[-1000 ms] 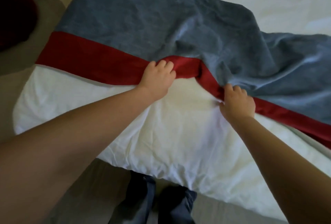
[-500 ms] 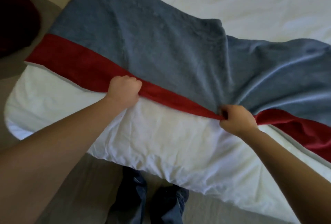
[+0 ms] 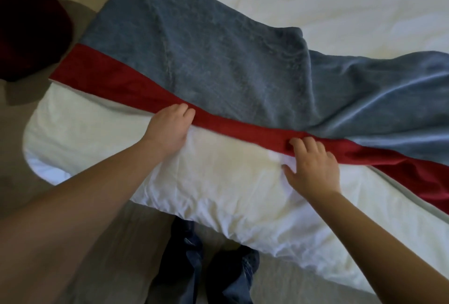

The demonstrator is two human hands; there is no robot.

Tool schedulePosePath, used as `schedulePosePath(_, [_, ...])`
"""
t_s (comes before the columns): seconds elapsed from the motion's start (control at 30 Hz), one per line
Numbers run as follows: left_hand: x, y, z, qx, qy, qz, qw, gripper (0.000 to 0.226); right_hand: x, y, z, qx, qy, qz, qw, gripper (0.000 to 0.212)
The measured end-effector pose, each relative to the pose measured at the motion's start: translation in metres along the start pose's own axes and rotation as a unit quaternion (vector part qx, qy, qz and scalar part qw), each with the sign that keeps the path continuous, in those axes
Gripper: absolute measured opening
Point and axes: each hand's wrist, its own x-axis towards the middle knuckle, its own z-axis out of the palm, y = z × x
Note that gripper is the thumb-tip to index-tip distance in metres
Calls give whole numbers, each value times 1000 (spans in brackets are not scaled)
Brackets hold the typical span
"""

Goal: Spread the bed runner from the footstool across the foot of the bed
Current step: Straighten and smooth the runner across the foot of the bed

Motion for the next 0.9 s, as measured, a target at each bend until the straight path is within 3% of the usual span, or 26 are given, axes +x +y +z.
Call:
schedulePosePath(0.07, [9,0,-1,10,-24,-20,999,52,13,1,1,5,8,22,1000,53])
schedulePosePath(0.13, [20,4,-4,16,-48,-39,998,46,26,2,4,-9,-6,32,999,48])
schedulePosePath(0.3, [38,9,0,61,-15,-23,998,36,37,-5,12,-101,0,10,995,13])
schedulePosePath(0.53, [2,-12,8,105,69,38,991,14,19,8,7,-33,22,-5,999,11])
schedulePosePath(0.63, [-15,-29,9,72,71,55,993,17,9,17,-3,-7,57,-18,998,4])
schedulePosePath(0.73, [-35,-36,8,52,61,89,993,22,-5,27,-15,36,98,-58,993,16])
schedulePosePath(0.83, [-50,-43,8,46,44,120,991,22,-30,22,-19,41,38,-131,990,28])
schedulePosePath(0.9, [-51,-45,7,39,38,136,989,21,-43,15,-16,27,-32,-108,993,25])
